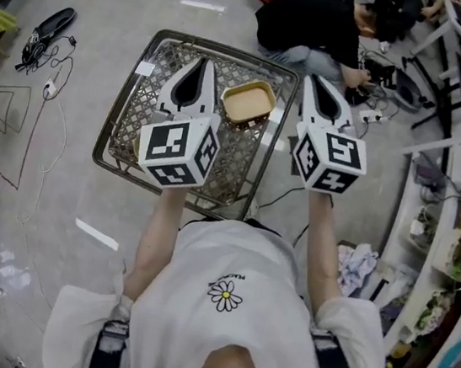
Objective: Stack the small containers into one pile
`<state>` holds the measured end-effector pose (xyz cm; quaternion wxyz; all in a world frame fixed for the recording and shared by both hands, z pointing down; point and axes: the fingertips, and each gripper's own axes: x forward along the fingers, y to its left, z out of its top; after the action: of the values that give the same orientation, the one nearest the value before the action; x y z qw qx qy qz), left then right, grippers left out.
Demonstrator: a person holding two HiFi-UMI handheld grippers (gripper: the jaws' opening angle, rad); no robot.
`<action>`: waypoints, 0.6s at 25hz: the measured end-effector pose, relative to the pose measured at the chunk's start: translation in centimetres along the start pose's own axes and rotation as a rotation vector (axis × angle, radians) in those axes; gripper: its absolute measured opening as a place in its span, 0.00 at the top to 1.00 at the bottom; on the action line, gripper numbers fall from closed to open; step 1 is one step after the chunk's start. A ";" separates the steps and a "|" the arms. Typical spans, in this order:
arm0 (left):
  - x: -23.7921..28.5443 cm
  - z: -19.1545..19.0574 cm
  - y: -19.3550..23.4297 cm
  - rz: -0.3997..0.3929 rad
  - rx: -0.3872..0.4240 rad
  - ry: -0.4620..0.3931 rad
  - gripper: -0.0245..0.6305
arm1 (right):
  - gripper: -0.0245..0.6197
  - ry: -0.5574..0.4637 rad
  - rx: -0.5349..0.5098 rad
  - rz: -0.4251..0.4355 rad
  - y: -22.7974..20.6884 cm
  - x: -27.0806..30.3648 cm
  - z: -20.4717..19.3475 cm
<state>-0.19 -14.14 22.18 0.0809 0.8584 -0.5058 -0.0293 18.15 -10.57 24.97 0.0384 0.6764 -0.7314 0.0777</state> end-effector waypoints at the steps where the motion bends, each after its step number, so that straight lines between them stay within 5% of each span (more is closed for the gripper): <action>1: -0.8 0.3 -0.1 0.003 0.019 -0.026 0.92 | 0.88 -0.024 -0.002 -0.008 0.4 -0.9 -0.1; 8: -5.2 -0.2 0.0 0.052 0.104 -0.125 0.93 | 0.89 -0.139 -0.038 -0.056 2.0 -6.0 -1.6; 15: -6.2 -0.5 -1.0 0.009 0.100 -0.170 0.93 | 0.90 -0.180 -0.040 -0.107 2.4 -7.9 -2.8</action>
<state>-2.28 -8.20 22.27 -0.0052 0.8534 -0.5156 -0.0764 16.27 -2.13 26.25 -0.0100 0.7177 -0.6963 -0.0003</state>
